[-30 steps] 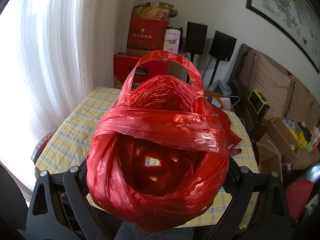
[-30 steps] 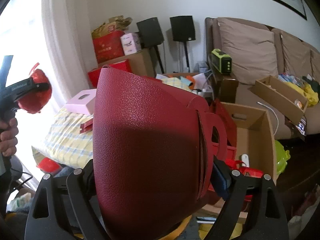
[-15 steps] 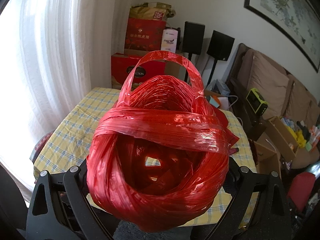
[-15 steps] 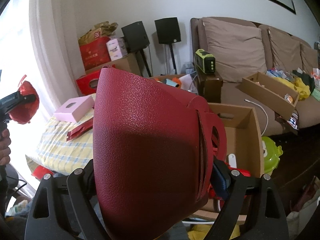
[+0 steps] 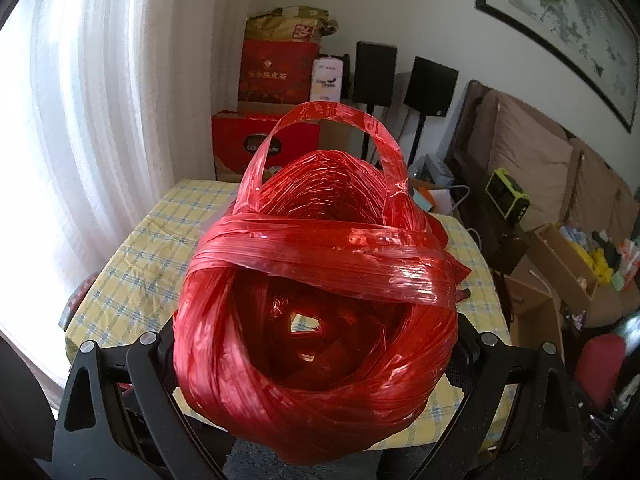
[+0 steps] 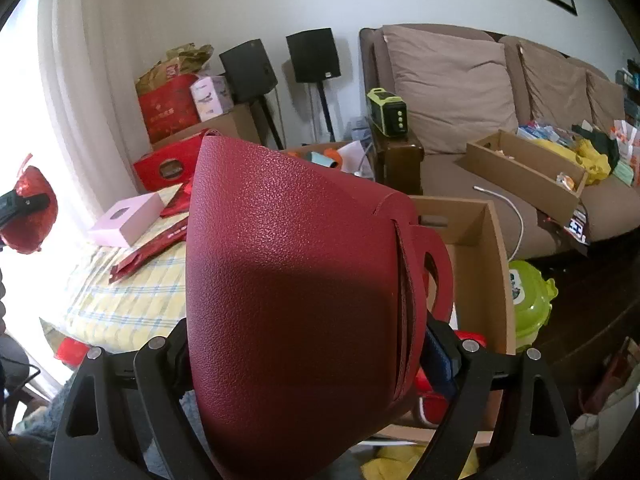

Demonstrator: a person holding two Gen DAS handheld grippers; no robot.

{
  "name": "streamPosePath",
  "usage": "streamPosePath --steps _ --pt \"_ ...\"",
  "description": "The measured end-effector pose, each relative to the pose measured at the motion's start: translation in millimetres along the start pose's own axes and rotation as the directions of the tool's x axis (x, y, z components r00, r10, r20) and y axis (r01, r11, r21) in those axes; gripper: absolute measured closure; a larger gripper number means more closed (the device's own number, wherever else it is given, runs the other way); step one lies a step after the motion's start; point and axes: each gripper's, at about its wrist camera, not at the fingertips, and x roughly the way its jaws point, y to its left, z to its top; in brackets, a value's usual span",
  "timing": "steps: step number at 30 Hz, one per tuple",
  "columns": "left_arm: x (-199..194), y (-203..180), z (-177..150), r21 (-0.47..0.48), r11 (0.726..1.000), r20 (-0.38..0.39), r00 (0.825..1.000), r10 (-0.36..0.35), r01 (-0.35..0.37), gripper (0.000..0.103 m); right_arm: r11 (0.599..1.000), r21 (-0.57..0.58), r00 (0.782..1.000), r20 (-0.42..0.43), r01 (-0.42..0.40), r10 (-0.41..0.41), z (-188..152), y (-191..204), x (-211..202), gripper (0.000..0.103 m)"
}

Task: Organize objects
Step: 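Carry the raffia ball and leather bag toward the cardboard box with both grippers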

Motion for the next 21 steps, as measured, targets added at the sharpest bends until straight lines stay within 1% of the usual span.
streamPosePath --steps 21 --pt "4 -23 -1 0.028 0.999 -0.021 0.999 -0.024 0.025 0.007 0.997 0.055 0.998 -0.018 0.055 -0.054 -7 -35 10 0.014"
